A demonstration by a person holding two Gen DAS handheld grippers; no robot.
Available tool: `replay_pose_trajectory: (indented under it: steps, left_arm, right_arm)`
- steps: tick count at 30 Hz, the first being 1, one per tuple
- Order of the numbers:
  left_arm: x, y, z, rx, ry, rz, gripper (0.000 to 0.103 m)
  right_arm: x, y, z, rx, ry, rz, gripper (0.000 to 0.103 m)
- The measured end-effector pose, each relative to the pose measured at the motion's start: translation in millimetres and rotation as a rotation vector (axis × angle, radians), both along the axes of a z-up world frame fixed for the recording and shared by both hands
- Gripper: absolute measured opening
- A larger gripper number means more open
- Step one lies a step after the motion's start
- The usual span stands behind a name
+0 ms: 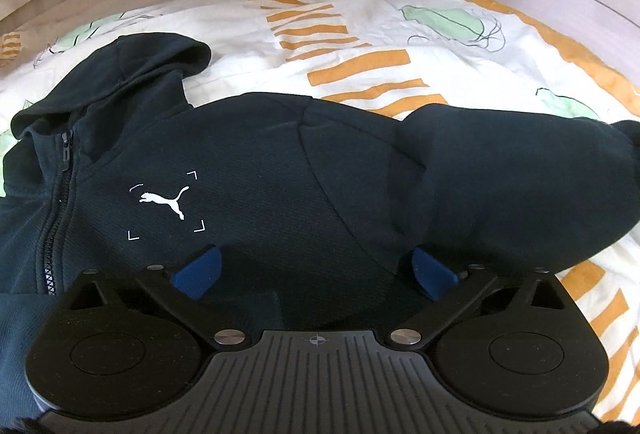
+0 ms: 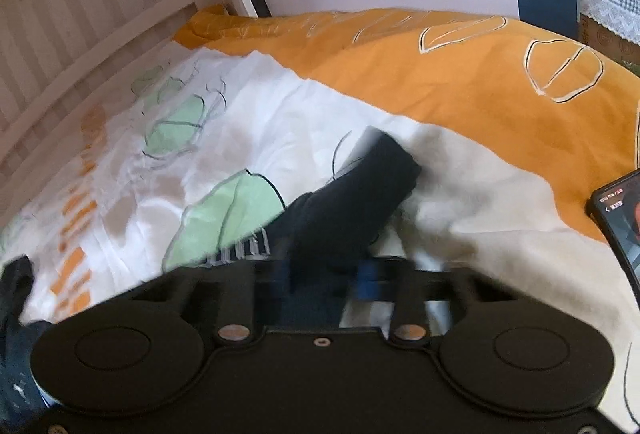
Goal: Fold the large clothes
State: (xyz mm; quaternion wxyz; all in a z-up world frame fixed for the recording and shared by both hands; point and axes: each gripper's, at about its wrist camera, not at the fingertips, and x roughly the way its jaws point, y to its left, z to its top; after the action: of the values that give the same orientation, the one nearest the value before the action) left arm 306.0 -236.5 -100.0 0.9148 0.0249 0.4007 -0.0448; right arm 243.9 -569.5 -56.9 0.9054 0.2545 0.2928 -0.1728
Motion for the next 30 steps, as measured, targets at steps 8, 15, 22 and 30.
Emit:
replay_pose_trajectory:
  steps: [8,15,22,30]
  left_arm:
    - [-9.0,23.2,24.5,-0.148,-0.027,0.063,0.093]
    - [5.9,-3.1,5.4,-0.033,0.002,0.025,0.095]
    - [11.1,9.2,13.7,-0.078,0.039,-0.013,0.093]
    - [-49.7,116.9,54.1,-0.293,-0.052,0.115,0.093]
  right_arm:
    - [-11.1,32.3,76.1,-0.132,-0.154,0.131,0.027]
    - [-10.3,78.8,154.8,-0.246,-0.278,0.298,0.027]
    - [-7.8,148.0,184.3,-0.279,-0.326,0.485,0.027]
    - [-1.4,256.7,179.6,-0.258,-0.327,0.719,0.027]
